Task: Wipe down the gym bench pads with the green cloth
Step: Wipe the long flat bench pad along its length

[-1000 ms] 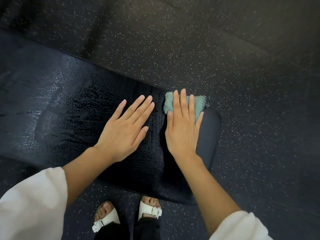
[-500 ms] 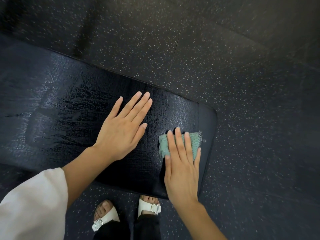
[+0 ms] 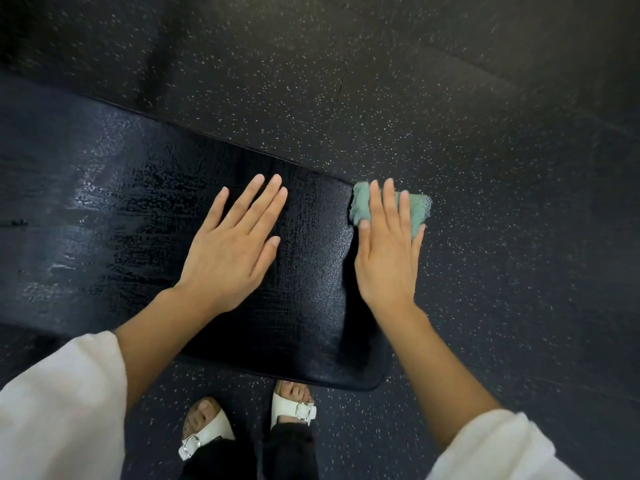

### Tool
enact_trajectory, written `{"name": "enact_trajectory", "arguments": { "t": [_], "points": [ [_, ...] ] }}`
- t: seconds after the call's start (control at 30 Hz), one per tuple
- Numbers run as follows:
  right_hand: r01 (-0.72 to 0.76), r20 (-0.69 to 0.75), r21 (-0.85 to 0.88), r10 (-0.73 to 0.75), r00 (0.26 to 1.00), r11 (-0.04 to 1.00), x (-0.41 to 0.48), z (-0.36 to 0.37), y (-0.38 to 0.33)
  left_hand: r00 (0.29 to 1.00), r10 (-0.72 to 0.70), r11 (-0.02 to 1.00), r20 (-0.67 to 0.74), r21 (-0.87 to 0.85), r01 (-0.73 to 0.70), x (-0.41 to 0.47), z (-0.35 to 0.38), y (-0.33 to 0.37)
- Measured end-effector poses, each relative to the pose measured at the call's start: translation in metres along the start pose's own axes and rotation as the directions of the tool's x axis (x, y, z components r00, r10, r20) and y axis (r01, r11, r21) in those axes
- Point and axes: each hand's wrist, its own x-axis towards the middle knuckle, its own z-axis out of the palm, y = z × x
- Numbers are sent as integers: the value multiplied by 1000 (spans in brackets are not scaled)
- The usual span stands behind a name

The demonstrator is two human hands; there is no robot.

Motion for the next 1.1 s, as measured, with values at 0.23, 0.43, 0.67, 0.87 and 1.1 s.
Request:
{"name": "enact_trajectory", "arguments": {
  "t": [0.23,0.43,0.67,0.87,1.1],
  "points": [
    [-8,61,22,7,998,1000,-102,12,11,1000,1,1000,11,11,-2,1,2,5],
    [75,69,-13,-74,995,997,-109,13,23,1000,23,1000,9,5,-23,3,3,10],
    [70,-12,17,-70,997,997,-22,4,30,999,52,999,12,4,-52,6,5,21],
    [33,-15,66,-32,999,997,17,-6,24,997,70,998,13,5,-70,8,8,32],
    [94,16,46,-95,995,995,-68,7,32,997,75,997,7,12,-75,8,8,33]
  ]
}}
